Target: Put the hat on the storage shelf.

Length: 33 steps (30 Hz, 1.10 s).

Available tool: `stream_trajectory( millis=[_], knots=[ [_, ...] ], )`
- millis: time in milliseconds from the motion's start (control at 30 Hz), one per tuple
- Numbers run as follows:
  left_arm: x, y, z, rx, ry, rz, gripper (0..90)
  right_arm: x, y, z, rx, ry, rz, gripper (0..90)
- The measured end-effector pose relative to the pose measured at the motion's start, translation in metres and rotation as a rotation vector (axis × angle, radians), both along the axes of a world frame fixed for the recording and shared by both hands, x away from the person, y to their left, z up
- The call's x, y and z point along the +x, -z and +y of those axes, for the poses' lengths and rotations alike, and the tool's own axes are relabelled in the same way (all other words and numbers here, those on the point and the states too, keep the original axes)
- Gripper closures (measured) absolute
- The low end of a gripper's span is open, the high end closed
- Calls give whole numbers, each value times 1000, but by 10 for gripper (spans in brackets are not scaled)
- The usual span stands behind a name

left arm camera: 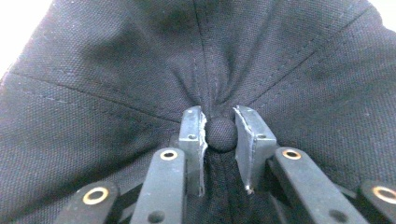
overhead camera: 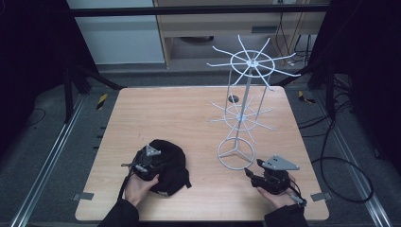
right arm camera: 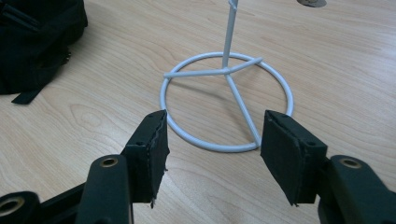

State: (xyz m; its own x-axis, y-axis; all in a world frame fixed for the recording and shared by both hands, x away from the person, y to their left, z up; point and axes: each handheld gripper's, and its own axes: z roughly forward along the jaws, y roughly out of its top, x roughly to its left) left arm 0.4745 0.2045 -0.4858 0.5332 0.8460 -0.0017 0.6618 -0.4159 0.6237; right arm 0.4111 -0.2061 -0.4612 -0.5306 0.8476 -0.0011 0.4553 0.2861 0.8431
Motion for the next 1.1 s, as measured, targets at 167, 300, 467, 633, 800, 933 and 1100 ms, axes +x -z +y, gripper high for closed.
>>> stream_trajectory(
  millis=[167,300,467,633,800,933,1100],
  knots=[
    [-3,-8,3,-36,10,-14,739,1,1,-5,5,9,3,423],
    [-11,-23,7,-72,10,-75,741,1,2,-9,6,22,-3,422],
    [-22,-44,14,-126,18,-151,742,1,2,-15,11,45,-10,423],
    [-33,-65,27,-190,10,-240,742,2,4,-19,15,63,-4,423],
    [-38,-77,32,-227,10,-285,742,3,4,-23,19,81,-2,423],
    [-41,-84,33,-250,12,-301,742,4,5,-27,12,96,-13,423],
    [-45,-96,35,-287,22,-326,742,5,6,-33,18,117,-9,418]
  ],
)
